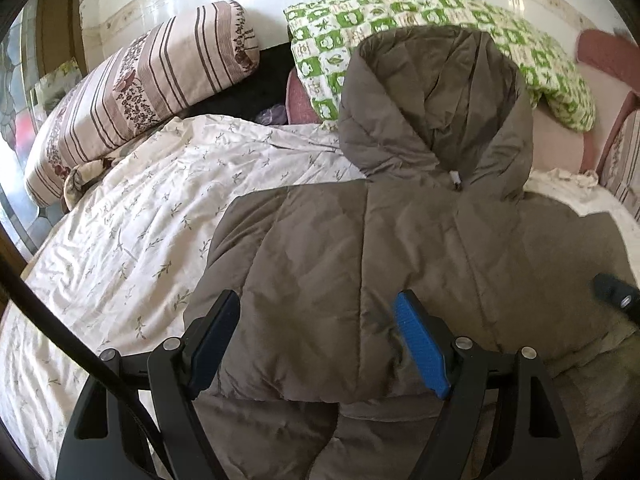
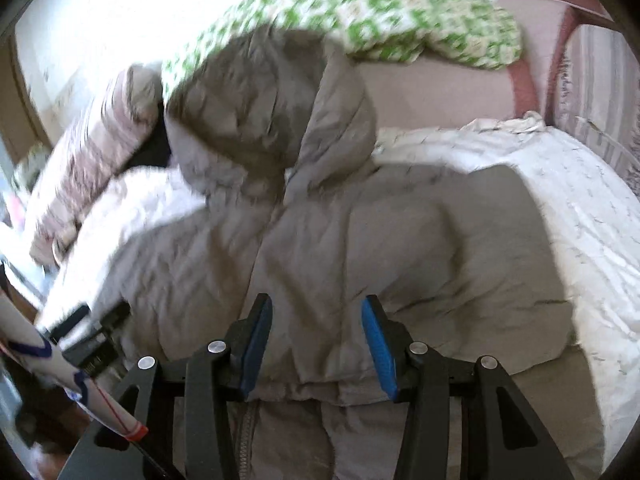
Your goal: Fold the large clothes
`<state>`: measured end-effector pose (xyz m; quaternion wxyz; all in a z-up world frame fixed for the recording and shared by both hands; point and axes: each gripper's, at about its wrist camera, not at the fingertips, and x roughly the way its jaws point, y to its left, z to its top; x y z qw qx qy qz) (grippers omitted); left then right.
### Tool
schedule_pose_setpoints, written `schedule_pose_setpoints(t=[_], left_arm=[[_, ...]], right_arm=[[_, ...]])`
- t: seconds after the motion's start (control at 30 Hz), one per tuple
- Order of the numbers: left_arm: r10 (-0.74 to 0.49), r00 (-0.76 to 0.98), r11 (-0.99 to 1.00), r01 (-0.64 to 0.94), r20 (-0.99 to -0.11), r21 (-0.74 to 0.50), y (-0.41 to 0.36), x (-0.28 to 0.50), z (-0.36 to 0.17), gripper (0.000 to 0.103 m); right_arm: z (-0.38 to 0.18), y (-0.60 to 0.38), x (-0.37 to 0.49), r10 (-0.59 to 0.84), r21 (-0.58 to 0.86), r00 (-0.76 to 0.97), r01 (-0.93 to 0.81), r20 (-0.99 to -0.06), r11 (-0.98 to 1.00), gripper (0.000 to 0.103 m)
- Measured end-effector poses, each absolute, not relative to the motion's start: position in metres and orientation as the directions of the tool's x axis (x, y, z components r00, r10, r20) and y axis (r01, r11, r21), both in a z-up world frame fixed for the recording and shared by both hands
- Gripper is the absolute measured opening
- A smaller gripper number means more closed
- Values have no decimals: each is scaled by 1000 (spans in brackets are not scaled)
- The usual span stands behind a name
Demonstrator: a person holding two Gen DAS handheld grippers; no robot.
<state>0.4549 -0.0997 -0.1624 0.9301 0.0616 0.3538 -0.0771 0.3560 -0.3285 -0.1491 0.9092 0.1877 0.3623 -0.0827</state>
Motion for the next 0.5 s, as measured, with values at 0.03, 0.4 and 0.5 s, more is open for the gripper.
schedule_pose_setpoints(t=[0.03, 0.4, 0.5], left_arm=[[-105, 736, 981, 186, -669, 51, -99, 455, -161, 79], [-195, 715, 980, 170, -672, -104, -79, 463, -146, 79], [-198, 717, 979, 175, -668, -103, -80, 463, -144, 79]], right_arm=[[-142, -333, 352, -12, 299, 733, 293, -680, 908, 51], [-17, -331, 437, 15, 267, 740, 224, -673, 937, 56], [-11, -320, 475, -45, 157, 727, 207, -686, 966, 56]])
